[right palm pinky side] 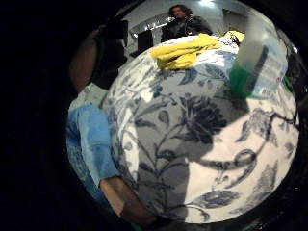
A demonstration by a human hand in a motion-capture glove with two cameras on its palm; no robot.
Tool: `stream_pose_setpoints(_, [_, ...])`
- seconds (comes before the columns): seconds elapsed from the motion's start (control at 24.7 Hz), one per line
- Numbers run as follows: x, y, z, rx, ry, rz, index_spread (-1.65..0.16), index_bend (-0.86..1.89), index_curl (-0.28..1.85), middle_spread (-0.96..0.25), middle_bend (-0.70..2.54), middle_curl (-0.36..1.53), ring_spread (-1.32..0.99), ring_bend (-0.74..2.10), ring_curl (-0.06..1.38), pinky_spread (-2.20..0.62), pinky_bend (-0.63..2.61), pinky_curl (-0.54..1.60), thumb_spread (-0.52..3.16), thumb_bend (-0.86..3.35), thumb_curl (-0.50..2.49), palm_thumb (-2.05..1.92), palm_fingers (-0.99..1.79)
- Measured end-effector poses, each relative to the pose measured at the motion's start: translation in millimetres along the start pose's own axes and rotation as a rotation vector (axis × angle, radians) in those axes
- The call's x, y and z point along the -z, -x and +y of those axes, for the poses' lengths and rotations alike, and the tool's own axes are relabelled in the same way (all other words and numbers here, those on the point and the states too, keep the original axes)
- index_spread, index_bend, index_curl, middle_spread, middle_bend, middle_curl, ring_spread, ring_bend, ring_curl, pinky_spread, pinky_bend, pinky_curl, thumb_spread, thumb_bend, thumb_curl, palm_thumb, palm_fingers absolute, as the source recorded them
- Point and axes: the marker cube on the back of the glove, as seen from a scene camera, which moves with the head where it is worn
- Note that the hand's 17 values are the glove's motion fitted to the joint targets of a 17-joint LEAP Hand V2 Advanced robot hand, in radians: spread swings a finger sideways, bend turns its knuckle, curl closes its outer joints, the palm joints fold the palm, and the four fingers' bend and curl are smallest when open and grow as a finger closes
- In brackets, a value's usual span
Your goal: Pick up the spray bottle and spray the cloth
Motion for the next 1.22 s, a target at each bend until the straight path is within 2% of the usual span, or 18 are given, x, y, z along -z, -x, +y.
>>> stream_pose_setpoints(0.32, [11.3,-21.0,20.3,-0.18,-0.172,-0.242,-0.41,0.06,0.18,-0.01,0.2,0.26,0.01,0.52,0.31,0.2,0.49,0.33,0.9,-0.02,0.24,0.44,0.43])
stream_pose_setpoints(0.73, [19.7,-54.1,18.8,-0.315,-0.266,-0.154,-0.42,0.07,0.14,0.01,0.25,0.31,0.03,0.45,0.3,0.2,0.58,0.36,0.9,-0.03,0.26,0.46,0.31])
stream_pose_setpoints(1.22, [39.8,-115.1,-24.5,-0.566,-0.431,0.003,-0.41,0.11,0.15,0.04,0.26,0.33,0.06,0.39,0.28,0.21,0.6,0.37,0.96,0.05,0.33,0.7,0.23])
